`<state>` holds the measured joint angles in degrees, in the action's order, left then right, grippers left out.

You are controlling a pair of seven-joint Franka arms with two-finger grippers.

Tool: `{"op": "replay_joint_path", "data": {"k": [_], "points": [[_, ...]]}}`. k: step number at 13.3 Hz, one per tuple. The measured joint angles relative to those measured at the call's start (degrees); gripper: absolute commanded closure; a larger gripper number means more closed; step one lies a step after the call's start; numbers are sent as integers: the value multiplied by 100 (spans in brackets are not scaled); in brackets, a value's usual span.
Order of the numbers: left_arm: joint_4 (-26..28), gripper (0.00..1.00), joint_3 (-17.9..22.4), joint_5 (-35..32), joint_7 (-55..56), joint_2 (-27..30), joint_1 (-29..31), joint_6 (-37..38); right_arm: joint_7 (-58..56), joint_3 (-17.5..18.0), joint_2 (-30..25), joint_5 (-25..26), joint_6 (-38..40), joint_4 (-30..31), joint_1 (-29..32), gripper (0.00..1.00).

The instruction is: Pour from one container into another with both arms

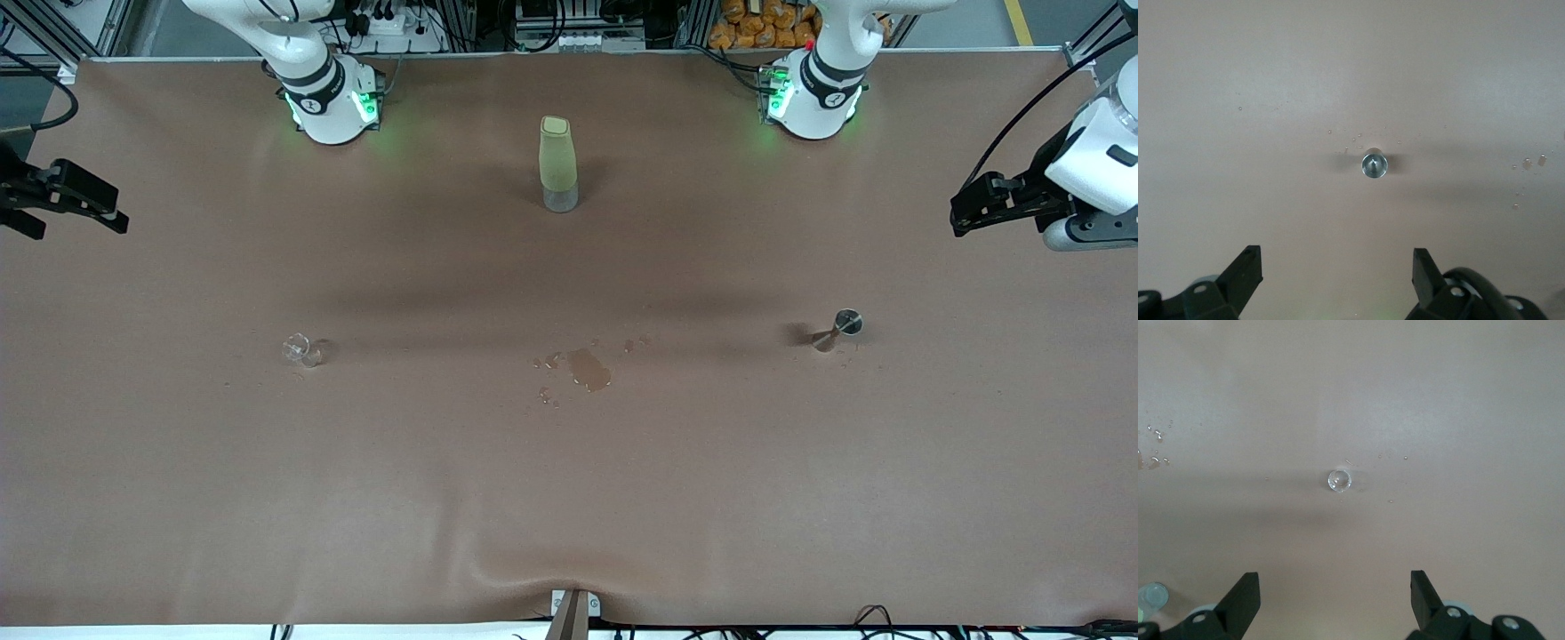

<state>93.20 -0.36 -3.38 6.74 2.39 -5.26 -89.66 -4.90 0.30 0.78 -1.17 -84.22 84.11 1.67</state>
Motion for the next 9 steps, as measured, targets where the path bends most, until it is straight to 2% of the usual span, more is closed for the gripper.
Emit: {"op": "replay_joint_path", "data": {"k": [9], "points": [[-171,0,-1,168,-23,-33,-1,-53,52,-35,0,1,73,19,-23,0]]}}
